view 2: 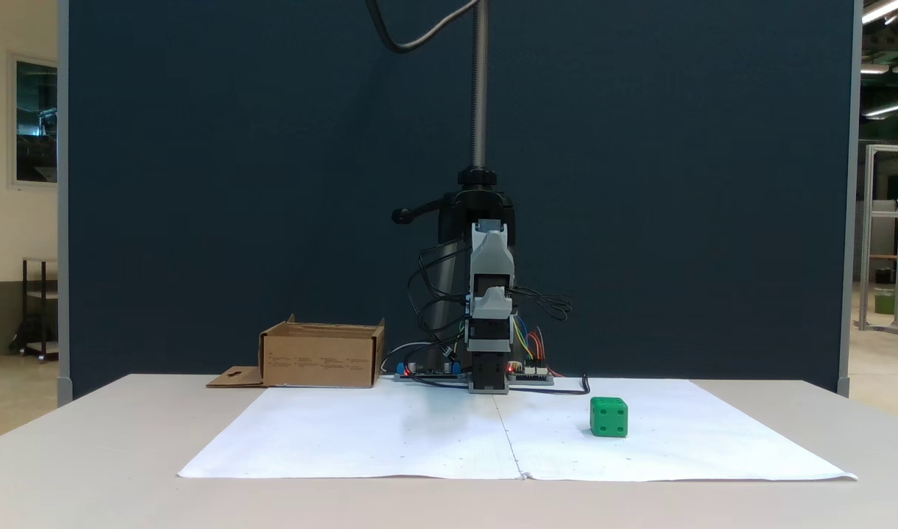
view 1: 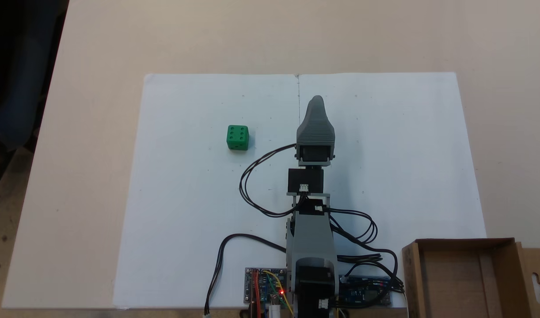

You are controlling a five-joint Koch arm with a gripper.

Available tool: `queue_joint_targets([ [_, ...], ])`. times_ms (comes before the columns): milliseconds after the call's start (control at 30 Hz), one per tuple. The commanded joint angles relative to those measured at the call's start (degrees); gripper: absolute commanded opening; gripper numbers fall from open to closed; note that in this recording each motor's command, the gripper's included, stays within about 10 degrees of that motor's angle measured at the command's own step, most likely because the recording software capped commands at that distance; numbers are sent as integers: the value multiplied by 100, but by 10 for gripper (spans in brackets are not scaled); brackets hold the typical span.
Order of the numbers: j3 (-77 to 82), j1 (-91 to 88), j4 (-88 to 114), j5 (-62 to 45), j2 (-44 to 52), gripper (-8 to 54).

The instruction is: Grasp a green dice and put it in the bin.

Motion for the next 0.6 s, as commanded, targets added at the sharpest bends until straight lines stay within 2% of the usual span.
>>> queue_joint_targets([
  [0, 404, -18, 1000, -334, 633, 432],
  [100, 404, -18, 1784, -334, 633, 432],
  [567, 404, -18, 1784, -325, 633, 432],
])
